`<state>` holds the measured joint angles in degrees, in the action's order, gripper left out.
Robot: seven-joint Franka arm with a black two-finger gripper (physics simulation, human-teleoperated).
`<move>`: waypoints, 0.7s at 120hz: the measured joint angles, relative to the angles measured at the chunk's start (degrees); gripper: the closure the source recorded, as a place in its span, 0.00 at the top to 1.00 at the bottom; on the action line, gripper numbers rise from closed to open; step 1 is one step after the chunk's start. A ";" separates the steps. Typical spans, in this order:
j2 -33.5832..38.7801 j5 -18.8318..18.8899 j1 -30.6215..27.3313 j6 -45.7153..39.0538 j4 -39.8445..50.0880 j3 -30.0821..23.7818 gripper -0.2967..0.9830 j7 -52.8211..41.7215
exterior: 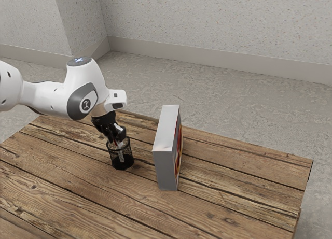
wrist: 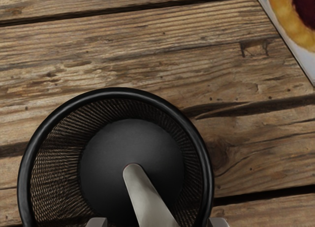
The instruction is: Take the marker out of the pen holder and place it to the left of the pen holder.
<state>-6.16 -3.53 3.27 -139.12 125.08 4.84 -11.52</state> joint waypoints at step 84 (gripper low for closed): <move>9.65 3.03 2.66 3.57 -2.93 10.51 0.16 -0.47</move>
<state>3.49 -0.50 5.93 -135.55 122.15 15.34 -11.99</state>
